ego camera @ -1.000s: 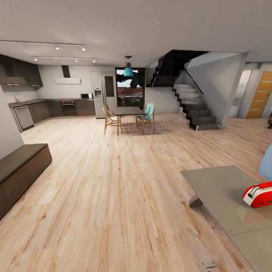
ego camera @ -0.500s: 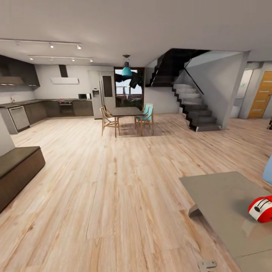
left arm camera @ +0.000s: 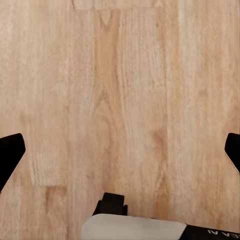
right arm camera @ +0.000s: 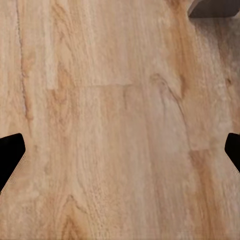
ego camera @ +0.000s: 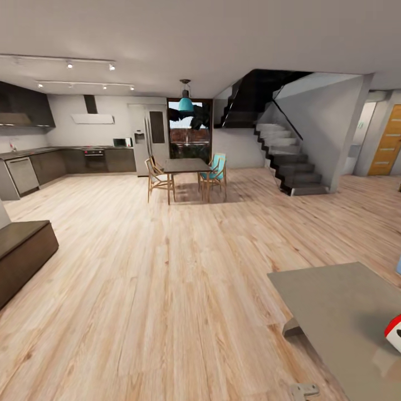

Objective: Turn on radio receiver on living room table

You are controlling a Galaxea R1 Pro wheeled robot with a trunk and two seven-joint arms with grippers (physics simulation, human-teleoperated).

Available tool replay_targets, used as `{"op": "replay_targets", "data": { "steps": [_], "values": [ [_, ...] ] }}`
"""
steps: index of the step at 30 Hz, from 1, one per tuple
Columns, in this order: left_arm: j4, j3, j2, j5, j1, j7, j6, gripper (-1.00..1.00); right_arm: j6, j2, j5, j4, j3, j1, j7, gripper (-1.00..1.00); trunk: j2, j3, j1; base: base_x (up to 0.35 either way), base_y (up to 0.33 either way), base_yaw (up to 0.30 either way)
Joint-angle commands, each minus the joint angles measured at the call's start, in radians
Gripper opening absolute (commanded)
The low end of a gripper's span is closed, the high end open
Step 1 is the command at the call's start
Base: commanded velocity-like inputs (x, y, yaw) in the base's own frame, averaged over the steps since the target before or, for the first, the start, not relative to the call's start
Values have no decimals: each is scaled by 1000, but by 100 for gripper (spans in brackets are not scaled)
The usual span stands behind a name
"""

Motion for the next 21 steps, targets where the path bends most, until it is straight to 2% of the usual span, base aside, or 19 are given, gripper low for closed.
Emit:
{"op": "replay_targets", "data": {
  "steps": [1, 21],
  "values": [
    [0, 0, 0, 0, 0, 0, 0, 100, 0, 0, 0, 0, 0, 0, 0, 100, 0, 0, 0, 328, 5, 0],
    [0, 1, 0, 0, 0, 0, 1, 100, -3, 0, 1, 0, 1, 0, 2, 100, 0, 0, 0, 328, 0, 0]
  ]
}}
